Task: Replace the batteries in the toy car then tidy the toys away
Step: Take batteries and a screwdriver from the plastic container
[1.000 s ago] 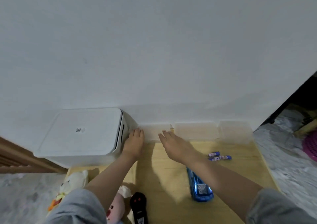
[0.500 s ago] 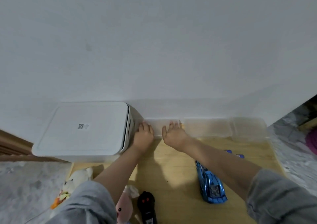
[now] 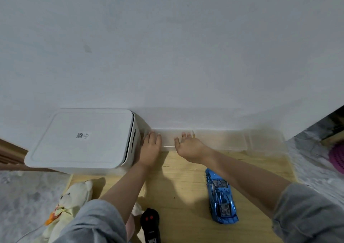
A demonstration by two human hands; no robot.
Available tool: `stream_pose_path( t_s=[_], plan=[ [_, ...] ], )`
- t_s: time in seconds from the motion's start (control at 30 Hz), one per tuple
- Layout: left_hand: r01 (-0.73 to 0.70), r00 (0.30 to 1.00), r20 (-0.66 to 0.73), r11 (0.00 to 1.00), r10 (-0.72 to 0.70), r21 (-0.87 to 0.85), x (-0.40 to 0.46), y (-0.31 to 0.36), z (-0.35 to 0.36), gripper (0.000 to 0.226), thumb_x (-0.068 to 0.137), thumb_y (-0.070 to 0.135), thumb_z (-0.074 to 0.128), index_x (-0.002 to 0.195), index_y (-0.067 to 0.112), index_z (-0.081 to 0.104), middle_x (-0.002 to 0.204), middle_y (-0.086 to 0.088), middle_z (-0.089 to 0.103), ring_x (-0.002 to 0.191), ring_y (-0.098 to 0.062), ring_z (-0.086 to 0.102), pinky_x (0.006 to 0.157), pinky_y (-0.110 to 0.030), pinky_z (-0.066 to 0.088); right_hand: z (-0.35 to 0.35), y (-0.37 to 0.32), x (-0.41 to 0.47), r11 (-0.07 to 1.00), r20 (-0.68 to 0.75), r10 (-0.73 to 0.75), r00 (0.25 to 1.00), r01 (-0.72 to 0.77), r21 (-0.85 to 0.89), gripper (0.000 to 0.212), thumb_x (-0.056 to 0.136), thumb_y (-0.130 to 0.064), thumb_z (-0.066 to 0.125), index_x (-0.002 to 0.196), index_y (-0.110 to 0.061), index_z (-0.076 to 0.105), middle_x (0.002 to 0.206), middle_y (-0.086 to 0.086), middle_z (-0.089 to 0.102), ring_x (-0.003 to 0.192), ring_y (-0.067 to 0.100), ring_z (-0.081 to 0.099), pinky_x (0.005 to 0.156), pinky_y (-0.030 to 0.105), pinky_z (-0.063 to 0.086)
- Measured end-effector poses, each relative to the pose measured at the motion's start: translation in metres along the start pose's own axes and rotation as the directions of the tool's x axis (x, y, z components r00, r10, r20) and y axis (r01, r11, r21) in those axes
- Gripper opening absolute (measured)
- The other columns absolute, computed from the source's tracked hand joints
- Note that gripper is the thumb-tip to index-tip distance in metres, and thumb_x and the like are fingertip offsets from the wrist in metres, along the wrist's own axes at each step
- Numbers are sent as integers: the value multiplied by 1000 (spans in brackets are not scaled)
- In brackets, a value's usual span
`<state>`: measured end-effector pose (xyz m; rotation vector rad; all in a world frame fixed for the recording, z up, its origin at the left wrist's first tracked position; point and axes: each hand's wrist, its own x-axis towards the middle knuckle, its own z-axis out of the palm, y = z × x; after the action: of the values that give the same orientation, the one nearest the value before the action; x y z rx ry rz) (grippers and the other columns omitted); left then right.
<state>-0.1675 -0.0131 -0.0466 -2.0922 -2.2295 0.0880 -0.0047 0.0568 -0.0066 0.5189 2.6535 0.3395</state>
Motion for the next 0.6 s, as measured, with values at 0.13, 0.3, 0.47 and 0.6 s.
stream_pose_path(
  t_s=[0.13, 0.3, 0.47, 0.6],
  plan=[
    [21, 999, 26, 997, -19, -76, -1, 0, 4, 60, 41, 2, 80, 97, -2, 59, 94, -25, 67, 87, -41, 68, 72, -41, 57, 2, 7, 4, 999, 18, -44, 999, 44, -15, 53, 91, 12, 29, 141, 14, 12, 128, 53, 32, 118, 62, 39, 94, 71, 35],
    [58, 997, -36, 992, -62, -110, -1, 2, 5, 82, 27, 14, 92, 97, 7, 50, 97, -17, 66, 93, -36, 67, 72, -36, 57, -5, 15, 1, 995, -10, -42, 999, 43, 87, 49, 92, 0, 32, 139, 10, 26, 124, 40, 49, 96, 40, 57, 78, 49, 49],
    [131, 990, -41, 985, -136, -114, 3, 3, 0, 86, 32, 13, 93, 105, 7, 49, 99, -13, 64, 93, -31, 64, 71, -36, 55, -16, 29, -9, 983, -80, -59, 995, 72, 169, 29, 94, -9, 36, 119, 2, 45, 92, 19, 61, 50, 17, 27, 42, 30, 19],
    [133, 982, -122, 986, -145, -103, 1, 4, -2, 68, 65, -4, 68, 127, 2, 41, 119, -27, 59, 110, -42, 59, 88, -53, 51, -3, 32, -10, 942, -182, 54, 982, 11, 337, 31, 98, -25, 37, 123, -7, 42, 96, 14, 62, 70, 30, 59, 57, 39, 50]
  ],
)
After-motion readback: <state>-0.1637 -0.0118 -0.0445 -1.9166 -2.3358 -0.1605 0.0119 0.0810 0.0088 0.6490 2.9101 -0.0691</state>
